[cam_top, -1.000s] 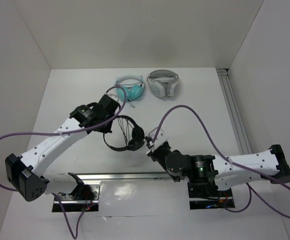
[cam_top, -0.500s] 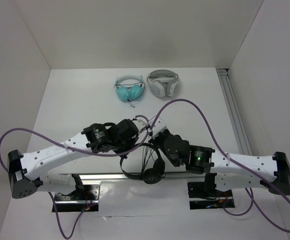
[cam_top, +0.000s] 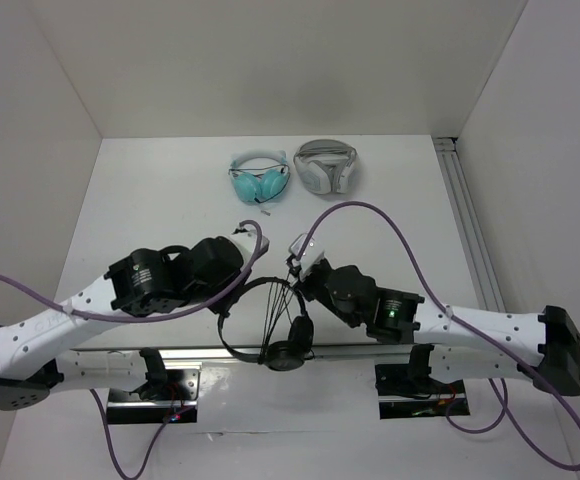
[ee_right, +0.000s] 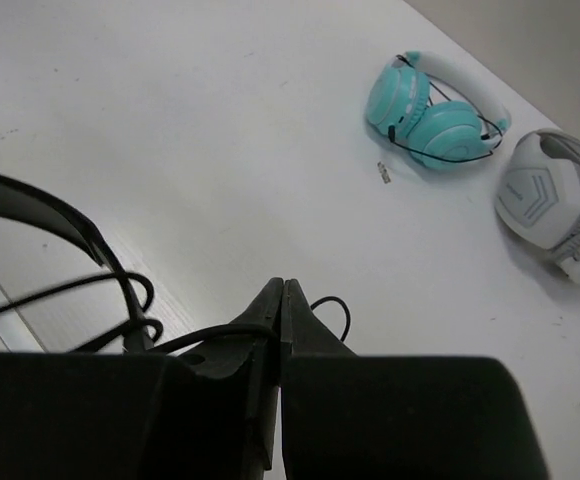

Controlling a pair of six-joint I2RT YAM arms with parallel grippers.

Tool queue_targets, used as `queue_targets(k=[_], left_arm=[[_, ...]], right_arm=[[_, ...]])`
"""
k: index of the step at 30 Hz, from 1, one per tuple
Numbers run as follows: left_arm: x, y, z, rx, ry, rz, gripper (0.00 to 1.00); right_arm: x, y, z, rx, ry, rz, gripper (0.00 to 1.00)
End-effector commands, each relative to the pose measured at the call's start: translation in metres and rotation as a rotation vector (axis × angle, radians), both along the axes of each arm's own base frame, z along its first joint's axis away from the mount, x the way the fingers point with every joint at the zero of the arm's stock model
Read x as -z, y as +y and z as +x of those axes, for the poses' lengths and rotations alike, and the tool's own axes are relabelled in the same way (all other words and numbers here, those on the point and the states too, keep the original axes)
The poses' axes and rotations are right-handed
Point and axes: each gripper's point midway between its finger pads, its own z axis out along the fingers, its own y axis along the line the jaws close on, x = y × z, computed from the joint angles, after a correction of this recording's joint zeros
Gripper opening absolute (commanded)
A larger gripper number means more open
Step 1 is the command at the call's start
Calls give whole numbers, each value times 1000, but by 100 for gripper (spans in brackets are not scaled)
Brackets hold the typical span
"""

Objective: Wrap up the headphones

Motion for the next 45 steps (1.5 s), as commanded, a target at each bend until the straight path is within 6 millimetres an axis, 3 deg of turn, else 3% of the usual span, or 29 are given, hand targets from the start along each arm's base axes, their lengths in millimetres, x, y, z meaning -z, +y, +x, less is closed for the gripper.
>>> queue_targets(k=[1,7,14,15,16,18,22,26,31,33,36,37,45], left_arm=[[-32,-2,-3,29,-47,-92,0],[-66,-1,0,43,-115,-155,0],[-86,-11,5,42,-130,-185,0],[-84,-12,6,42,-126,-177,0],[-89,-16,8,42,-134,-192,0],[-97,-15,11,18,-154,-210,0],[-112,-13,19,-54,-184,-246,0],[-117,-9,24,-107,-201,-257,0],[-120,-5,33,-163,-234,-259,0],[-121,-8,37,-173,-247,-269,0],[-114,-14,42,-181,-257,-271,0],[-115,-15,42,-182,-262,-286,0],[-121,-19,48,-226,-285,-356,0]], right_arm=[[-6,1,8,-28,11,94,6],[-13,7,18,-151,79,143,10],[4,26,9,-277,170,245,13],[-2,28,9,-280,158,290,13],[10,29,7,-285,179,288,14],[15,30,7,-294,198,317,14],[18,30,8,-311,199,366,23],[31,25,2,-308,224,391,23],[26,19,-8,-332,220,435,23],[34,15,-11,-328,237,434,24],[30,14,-18,-356,241,459,29],[20,13,-19,-364,223,487,29],[21,7,-20,-344,232,504,29]])
